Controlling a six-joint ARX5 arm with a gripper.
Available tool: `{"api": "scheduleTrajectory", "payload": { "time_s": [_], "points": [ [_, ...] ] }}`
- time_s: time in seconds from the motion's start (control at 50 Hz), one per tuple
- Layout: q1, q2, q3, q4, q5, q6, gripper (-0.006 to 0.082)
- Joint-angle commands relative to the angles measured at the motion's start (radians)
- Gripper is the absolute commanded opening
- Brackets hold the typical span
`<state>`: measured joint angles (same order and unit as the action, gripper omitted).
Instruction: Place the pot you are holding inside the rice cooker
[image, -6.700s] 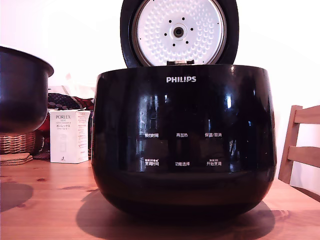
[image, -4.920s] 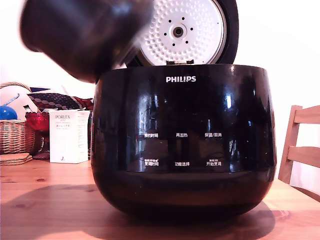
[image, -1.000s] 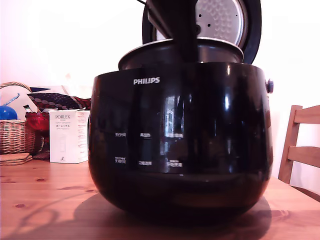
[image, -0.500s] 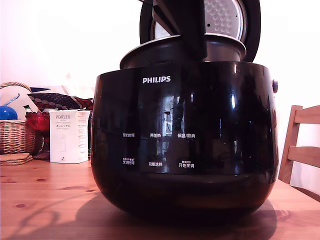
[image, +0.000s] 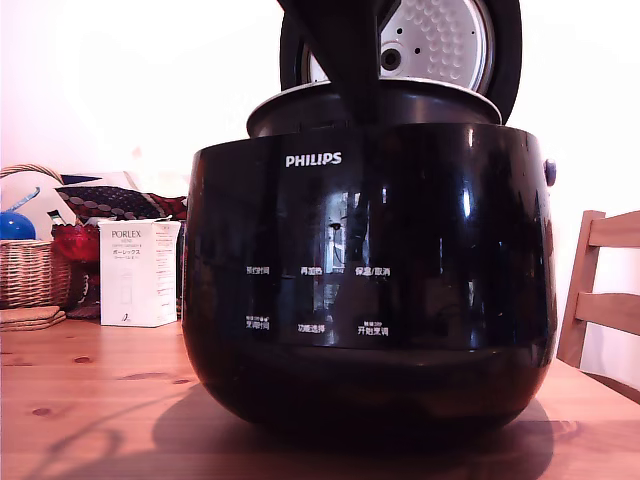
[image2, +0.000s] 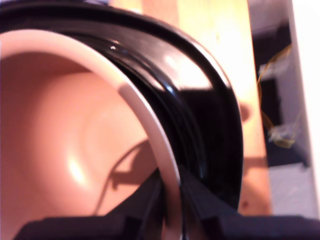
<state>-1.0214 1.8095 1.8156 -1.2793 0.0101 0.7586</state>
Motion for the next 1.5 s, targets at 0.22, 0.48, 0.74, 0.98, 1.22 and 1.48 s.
{"api": "scheduleTrajectory", "payload": {
  "time_s": [0.22, 0.48, 0.74, 0.98, 1.22, 1.48],
  "points": [
    [-0.022, -0.002, 0.006, 0.008, 0.024, 0.027, -0.0022],
    [-0.022, -0.002, 0.006, -0.006, 0.043, 0.026, 0.0027],
    [-0.022, -0.002, 0.006, -0.039, 0.083, 0.014, 0.0104],
    [-0.022, -0.002, 0.006, -0.04, 0.087, -0.013, 0.0153],
    [-0.021, -0.002, 0.006, -0.052, 0.102, -0.056, 0.0204],
    [0.005, -0.002, 0.006, -0.058, 0.101, -0.097, 0.0204]
  ]
}}
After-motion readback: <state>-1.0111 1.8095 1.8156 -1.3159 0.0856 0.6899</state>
